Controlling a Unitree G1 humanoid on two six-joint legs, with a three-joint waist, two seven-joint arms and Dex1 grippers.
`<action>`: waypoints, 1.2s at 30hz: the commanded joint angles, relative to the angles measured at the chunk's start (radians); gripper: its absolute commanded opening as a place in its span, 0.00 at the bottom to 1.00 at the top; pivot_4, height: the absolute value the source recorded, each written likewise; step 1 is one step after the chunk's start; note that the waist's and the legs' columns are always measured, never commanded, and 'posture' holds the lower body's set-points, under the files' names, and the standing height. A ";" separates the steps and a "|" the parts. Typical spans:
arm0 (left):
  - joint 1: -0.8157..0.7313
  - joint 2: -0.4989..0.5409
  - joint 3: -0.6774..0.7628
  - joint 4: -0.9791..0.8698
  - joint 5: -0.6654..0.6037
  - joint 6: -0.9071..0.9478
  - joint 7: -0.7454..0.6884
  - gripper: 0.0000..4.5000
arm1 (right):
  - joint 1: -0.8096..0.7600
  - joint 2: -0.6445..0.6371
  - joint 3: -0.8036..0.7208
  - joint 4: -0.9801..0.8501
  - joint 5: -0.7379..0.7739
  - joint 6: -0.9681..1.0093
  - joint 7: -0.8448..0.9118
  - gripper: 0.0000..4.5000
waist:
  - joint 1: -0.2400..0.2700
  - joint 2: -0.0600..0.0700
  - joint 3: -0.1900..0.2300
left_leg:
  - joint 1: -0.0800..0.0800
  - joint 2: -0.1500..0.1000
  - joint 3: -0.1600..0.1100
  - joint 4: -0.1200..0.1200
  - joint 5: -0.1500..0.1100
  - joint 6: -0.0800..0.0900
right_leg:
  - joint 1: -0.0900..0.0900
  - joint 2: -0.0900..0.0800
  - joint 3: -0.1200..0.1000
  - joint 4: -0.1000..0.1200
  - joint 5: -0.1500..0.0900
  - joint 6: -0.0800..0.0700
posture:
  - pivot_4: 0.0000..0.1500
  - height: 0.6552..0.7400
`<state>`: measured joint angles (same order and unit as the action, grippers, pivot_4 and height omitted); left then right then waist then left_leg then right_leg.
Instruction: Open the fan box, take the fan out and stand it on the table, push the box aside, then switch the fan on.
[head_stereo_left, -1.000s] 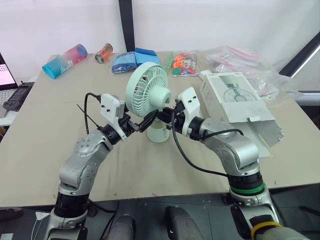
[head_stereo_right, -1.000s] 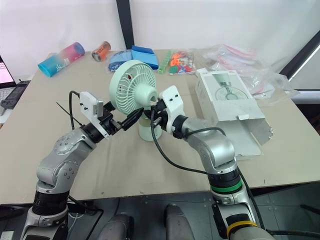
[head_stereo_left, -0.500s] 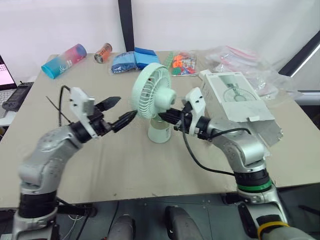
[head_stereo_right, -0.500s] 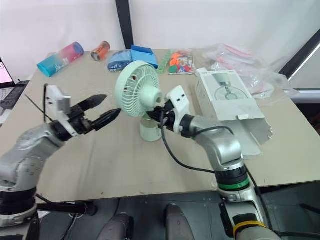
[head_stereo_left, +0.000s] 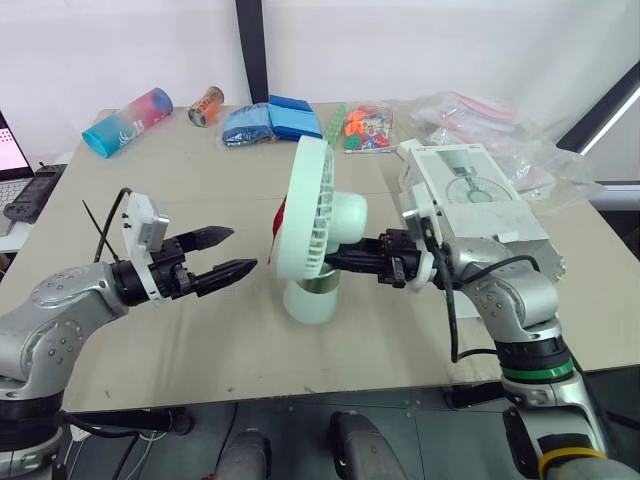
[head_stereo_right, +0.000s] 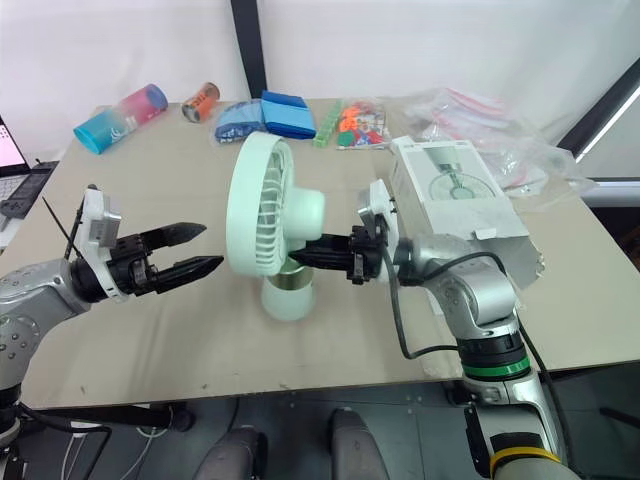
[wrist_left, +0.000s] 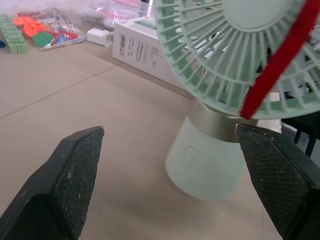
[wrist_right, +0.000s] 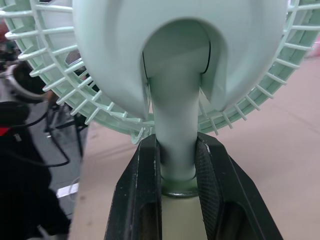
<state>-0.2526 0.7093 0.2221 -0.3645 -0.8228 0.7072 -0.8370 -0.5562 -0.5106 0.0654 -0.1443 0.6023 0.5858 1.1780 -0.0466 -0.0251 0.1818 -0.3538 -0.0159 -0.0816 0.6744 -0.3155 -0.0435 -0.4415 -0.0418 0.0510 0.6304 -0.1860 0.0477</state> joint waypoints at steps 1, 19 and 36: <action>0.044 -0.010 -0.070 -0.032 0.109 -0.090 0.002 0.91 | 0.021 -0.016 0.034 -0.045 -0.019 -0.090 0.073 0.08 | 0.000 0.000 0.000 | 0.000 0.000 0.000 0.000 0.000 0.000 | 0.000 0.000 0.000 0.000 0.000 0.000 | 1.00 1.00; 0.177 -0.069 -0.269 -0.060 0.268 -0.220 -0.057 0.01 | 0.098 -0.034 0.080 -0.014 -0.060 -0.221 0.174 0.08 | 0.001 0.000 0.000 | 0.001 0.000 0.000 0.000 0.000 0.000 | 0.000 0.000 0.000 0.000 0.000 0.000 | 1.00 1.00; 0.155 -0.125 -0.353 -0.044 0.331 -0.234 -0.042 0.01 | 0.095 -0.039 0.113 0.009 -0.114 -0.283 0.188 0.08 | 0.002 0.000 -0.001 | 0.003 0.000 0.000 0.001 0.000 0.000 | 0.002 0.000 0.000 0.000 0.000 0.000 | 1.00 1.00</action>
<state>-0.0887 0.5919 -0.1237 -0.3938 -0.4992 0.4968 -0.8786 -0.4520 -0.5440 0.1709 -0.1159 0.4914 0.3018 1.3668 -0.0451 -0.0254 0.1813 -0.3506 -0.0157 -0.0812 0.6750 -0.3155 -0.0437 -0.4391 -0.0420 0.0511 0.6309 -0.1858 0.0473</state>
